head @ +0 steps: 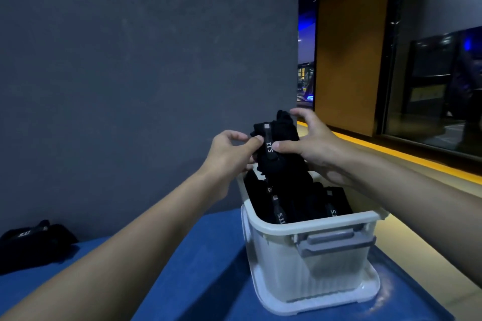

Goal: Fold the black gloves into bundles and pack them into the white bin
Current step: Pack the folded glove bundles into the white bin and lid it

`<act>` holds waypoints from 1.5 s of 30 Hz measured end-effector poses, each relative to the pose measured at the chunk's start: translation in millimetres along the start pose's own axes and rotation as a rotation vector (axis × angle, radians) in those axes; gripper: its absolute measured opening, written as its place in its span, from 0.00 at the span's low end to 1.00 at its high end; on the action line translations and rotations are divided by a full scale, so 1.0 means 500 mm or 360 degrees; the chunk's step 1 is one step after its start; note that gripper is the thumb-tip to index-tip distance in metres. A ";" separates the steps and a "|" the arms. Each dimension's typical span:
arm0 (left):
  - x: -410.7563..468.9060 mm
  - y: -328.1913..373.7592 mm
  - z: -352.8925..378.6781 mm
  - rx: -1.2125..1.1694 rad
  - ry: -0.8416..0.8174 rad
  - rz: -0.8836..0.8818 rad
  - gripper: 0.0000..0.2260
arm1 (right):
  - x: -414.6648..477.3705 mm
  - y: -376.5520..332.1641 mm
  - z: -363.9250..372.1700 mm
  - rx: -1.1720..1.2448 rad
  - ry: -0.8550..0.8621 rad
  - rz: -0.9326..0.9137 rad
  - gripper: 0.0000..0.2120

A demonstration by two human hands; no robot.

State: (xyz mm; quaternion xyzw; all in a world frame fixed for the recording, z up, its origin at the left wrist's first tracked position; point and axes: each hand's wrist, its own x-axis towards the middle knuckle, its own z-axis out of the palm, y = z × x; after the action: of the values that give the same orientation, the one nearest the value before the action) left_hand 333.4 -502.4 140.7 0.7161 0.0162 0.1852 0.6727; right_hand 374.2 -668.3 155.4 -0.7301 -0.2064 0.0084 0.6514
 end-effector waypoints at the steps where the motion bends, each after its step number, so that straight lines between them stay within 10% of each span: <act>1: 0.006 -0.012 -0.009 0.0142 0.0052 0.0030 0.14 | 0.007 0.002 0.003 -0.0015 -0.0001 0.0048 0.36; 9: 0.017 -0.081 -0.076 0.0541 0.0038 0.0087 0.10 | 0.071 0.047 0.045 -0.0096 -0.0047 0.0347 0.37; 19: 0.015 -0.112 -0.073 0.0637 -0.0154 0.0202 0.10 | 0.068 0.091 0.057 -0.1580 -0.0082 -0.0100 0.23; 45: -0.005 -0.113 -0.079 0.0770 -0.0201 0.0259 0.09 | 0.055 0.092 0.010 -0.1228 -0.0588 0.0142 0.36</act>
State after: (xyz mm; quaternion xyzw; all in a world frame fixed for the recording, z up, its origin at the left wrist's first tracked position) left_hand 332.4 -459.8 86.3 0.8652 -0.0396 0.1844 0.4646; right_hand 411.2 -657.8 117.9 -0.9147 -0.2757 0.0893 0.2817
